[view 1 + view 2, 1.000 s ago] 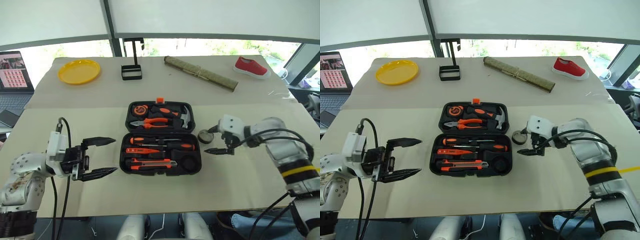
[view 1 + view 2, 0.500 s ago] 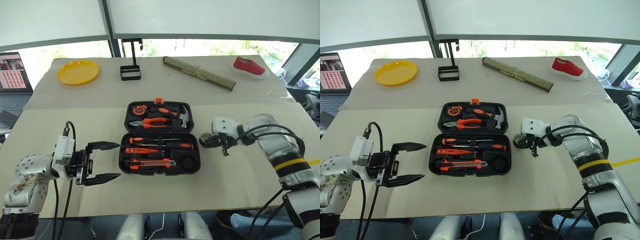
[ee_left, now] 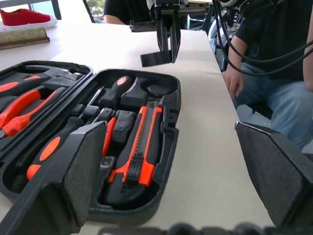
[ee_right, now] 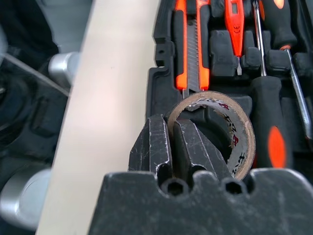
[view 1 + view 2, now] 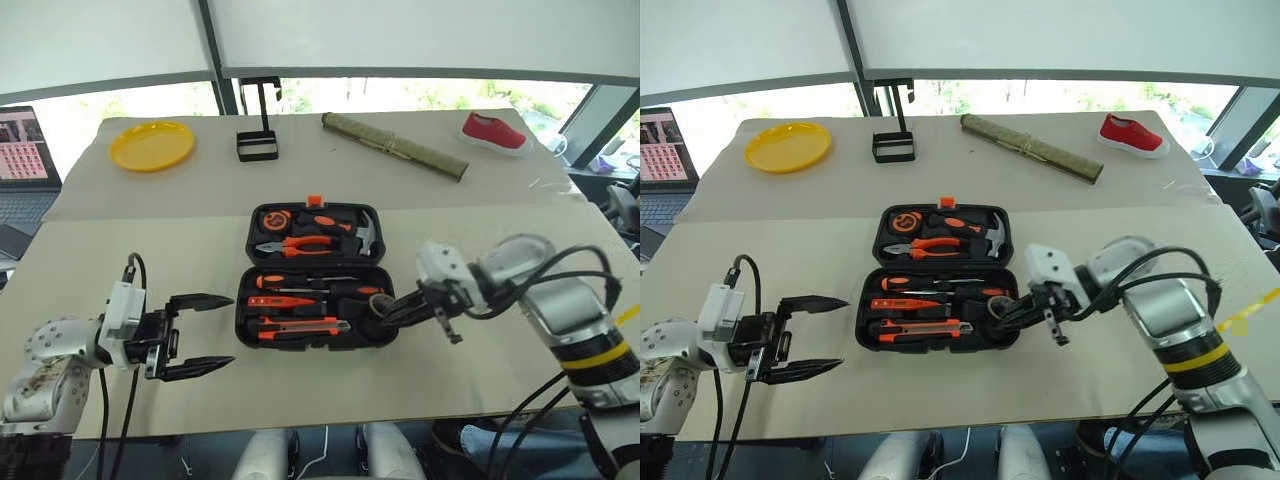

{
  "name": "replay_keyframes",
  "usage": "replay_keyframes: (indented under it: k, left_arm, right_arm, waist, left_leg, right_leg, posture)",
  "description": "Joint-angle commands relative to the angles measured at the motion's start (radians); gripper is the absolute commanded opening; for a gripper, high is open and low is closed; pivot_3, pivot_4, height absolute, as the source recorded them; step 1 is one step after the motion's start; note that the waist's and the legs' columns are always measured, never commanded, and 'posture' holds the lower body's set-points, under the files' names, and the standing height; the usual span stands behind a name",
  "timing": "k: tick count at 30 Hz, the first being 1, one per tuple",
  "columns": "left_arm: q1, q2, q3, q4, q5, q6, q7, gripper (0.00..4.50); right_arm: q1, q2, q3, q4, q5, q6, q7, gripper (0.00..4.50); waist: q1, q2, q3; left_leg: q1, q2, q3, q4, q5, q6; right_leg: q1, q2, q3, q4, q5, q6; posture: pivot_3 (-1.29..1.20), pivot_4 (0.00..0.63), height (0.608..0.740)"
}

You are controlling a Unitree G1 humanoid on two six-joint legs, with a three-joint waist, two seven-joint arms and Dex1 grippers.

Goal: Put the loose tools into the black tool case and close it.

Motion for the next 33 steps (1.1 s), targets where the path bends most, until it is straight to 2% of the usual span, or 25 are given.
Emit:
replay_keyframes:
  k: [1, 9, 11, 12, 15, 21, 24, 27, 30, 33]
  left_arm:
    - [0.017, 0.021, 0.028, -0.003, 0.007, -0.025, -0.015, 4.5]
    - [0.026, 0.024, 0.035, 0.0, 0.018, -0.04, -0.008, 4.5]
    - [0.032, 0.024, 0.036, -0.002, 0.021, -0.043, -0.002, 4.5]
    - [0.038, 0.024, 0.037, -0.004, 0.025, -0.04, 0.005, 4.5]
    - [0.052, 0.024, 0.043, -0.009, 0.032, -0.034, 0.027, 4.5]
    - [0.052, 0.02, 0.073, 0.009, 0.035, -0.018, 0.104, 4.5]
    - [0.045, 0.013, 0.095, 0.019, 0.035, -0.01, 0.154, 4.5]
    - [0.049, 0.009, 0.106, 0.022, 0.005, 0.021, 0.173, 4.5]
    - [0.029, -0.024, 0.118, 0.047, 0.028, 0.048, 0.281, 3.77]
    - [-0.03, -0.069, 0.09, 0.098, 0.108, 0.053, 0.426, 2.61]
  right_arm:
    - [0.009, 0.012, 0.02, -0.034, -0.034, 0.041, -0.07, 0.07]
    - [0.001, -0.017, 0.086, 0.0, -0.119, 0.026, -0.072, 0.07]
    - [-0.004, -0.054, 0.109, -0.023, -0.112, 0.062, -0.019, 0.79]
    - [-0.007, -0.037, 0.096, -0.017, -0.109, 0.052, -0.042, 0.96]
    - [-0.03, -0.039, 0.092, -0.026, -0.078, 0.057, -0.014, 2.02]
    - [-0.067, -0.056, 0.002, -0.032, 0.095, 0.115, 0.112, 4.06]
    - [-0.056, -0.078, -0.074, 0.013, 0.164, 0.104, 0.149, 4.06]
    - [-0.021, -0.076, -0.171, 0.077, 0.216, 0.091, 0.12, 4.06]
    - [0.025, -0.041, -0.266, 0.167, 0.212, -0.006, 0.052, 4.09]
    - [0.058, 0.022, -0.335, 0.268, 0.155, -0.128, -0.077, 3.35]
  waist:
    - [0.001, 0.0, 0.0]
    - [0.0, 0.0, 0.0]
    - [0.002, 0.0, 0.0]
    - [0.005, 0.0, 0.0]
    - [0.011, 0.0, 0.0]
    - [0.012, -0.001, 0.0]
    - [0.012, -0.001, 0.0]
    - [0.013, -0.001, 0.0]
    - [0.014, -0.001, 0.0]
    - [0.014, -0.001, 0.0]
  left_leg:
    - [0.0, 0.0, 0.0, 0.0, 0.0, 0.0]
    - [0.0, 0.0, 0.0, 0.0, 0.0, 0.0]
    - [0.0, 0.0, 0.0, 0.0, 0.0, 0.0]
    - [0.0, 0.0, 0.0, 0.0, 0.0, 0.0]
    - [0.0, 0.0, 0.0, 0.0, 0.0, 0.0]
    - [-0.001, 0.0, -0.001, 0.0, 0.0, 0.0]
    - [-0.001, 0.0, -0.001, 0.0, 0.0, 0.0]
    - [0.0, 0.0, -0.001, 0.0, 0.0, 0.0]
    - [0.0, 0.0, -0.001, 0.0, 0.0, 0.0]
    - [0.0, 0.0, -0.001, 0.0, 0.0, 0.0]
  right_leg:
    - [0.0, -0.001, 0.0, 0.0, 0.0, 0.0]
    - [0.0, 0.0, 0.0, 0.0, 0.0, 0.0]
    - [0.0, 0.0, -0.001, 0.0, 0.0, 0.0]
    - [0.0, 0.0, -0.001, 0.0, 0.0, 0.0]
    - [0.001, 0.0, -0.002, -0.001, 0.0, 0.0]
    - [0.0, 0.001, -0.002, -0.002, 0.0, 0.0]
    - [0.0, 0.001, -0.001, -0.001, 0.0, 0.0]
    - [0.001, 0.0, -0.002, -0.001, 0.0, 0.0]
    - [0.001, 0.0, -0.002, -0.001, 0.0, 0.0]
    - [0.001, 0.0, -0.001, 0.0, 0.0, 0.0]
  posture:
    - [0.0, 0.15, 0.74]
    - [0.0, 0.15, 0.74]
    - [0.0, 0.15, 0.74]
    - [0.0, 0.15, 0.74]
    - [0.0, 0.15, 0.74]
    - [0.0, 0.15, 0.74]
    - [0.0, 0.15, 0.74]
    - [0.0, 0.15, 0.74]
    - [0.0, 0.15, 0.74]
    - [0.0, 0.15, 0.74]
